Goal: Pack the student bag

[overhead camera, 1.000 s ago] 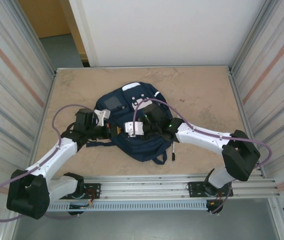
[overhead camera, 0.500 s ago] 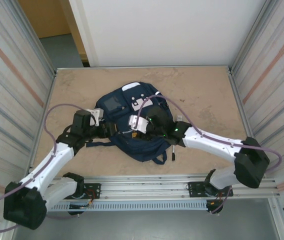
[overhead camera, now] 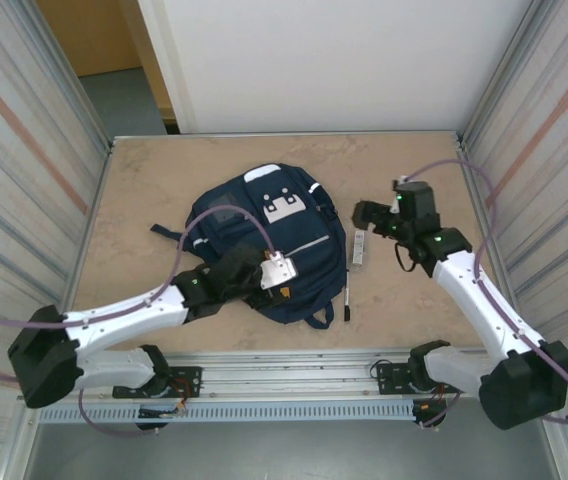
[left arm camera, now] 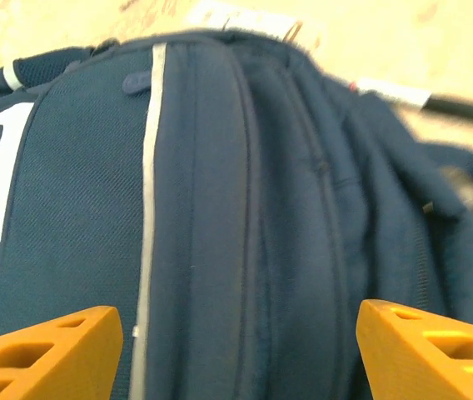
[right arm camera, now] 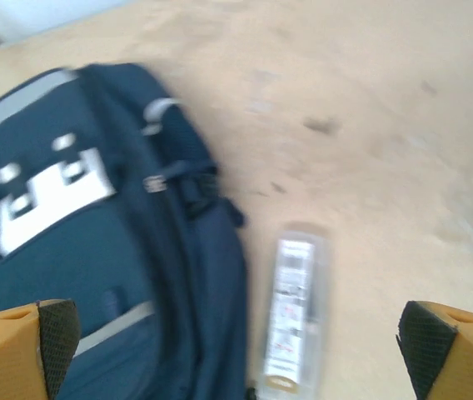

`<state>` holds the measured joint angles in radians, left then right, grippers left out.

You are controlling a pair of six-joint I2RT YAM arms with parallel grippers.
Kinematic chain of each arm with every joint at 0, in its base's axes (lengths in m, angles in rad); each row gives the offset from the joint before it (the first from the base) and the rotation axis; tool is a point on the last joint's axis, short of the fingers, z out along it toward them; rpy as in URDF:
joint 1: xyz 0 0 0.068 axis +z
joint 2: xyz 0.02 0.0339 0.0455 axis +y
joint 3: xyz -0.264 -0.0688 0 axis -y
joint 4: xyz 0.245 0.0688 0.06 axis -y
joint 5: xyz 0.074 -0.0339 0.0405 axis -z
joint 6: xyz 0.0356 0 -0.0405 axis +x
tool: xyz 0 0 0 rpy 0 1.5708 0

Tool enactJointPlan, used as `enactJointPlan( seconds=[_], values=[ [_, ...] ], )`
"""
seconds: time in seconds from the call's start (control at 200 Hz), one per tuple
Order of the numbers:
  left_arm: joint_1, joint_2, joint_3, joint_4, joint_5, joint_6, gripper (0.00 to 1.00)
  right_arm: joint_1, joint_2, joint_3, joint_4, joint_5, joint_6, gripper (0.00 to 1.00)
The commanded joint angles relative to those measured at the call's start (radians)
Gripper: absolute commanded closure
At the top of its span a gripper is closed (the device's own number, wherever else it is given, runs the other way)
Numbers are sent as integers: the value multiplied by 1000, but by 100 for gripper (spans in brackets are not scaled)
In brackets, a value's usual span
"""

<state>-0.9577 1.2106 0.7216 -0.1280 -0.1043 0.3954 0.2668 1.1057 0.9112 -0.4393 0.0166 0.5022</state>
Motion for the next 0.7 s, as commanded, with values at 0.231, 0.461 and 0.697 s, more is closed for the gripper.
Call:
enactJointPlan(
  seconds=[0.231,0.461,0.697],
  values=[
    [34,113,74,48,-233,131,33,-88,5,-52,-113,-139,159,1],
    [39,158,67,100,-212,130,29,-96,89,-52,-116,-173,155,1],
    [63,185,75,118,-210,115,45,-73,262,-26,-107,-192,62,1]
  ],
)
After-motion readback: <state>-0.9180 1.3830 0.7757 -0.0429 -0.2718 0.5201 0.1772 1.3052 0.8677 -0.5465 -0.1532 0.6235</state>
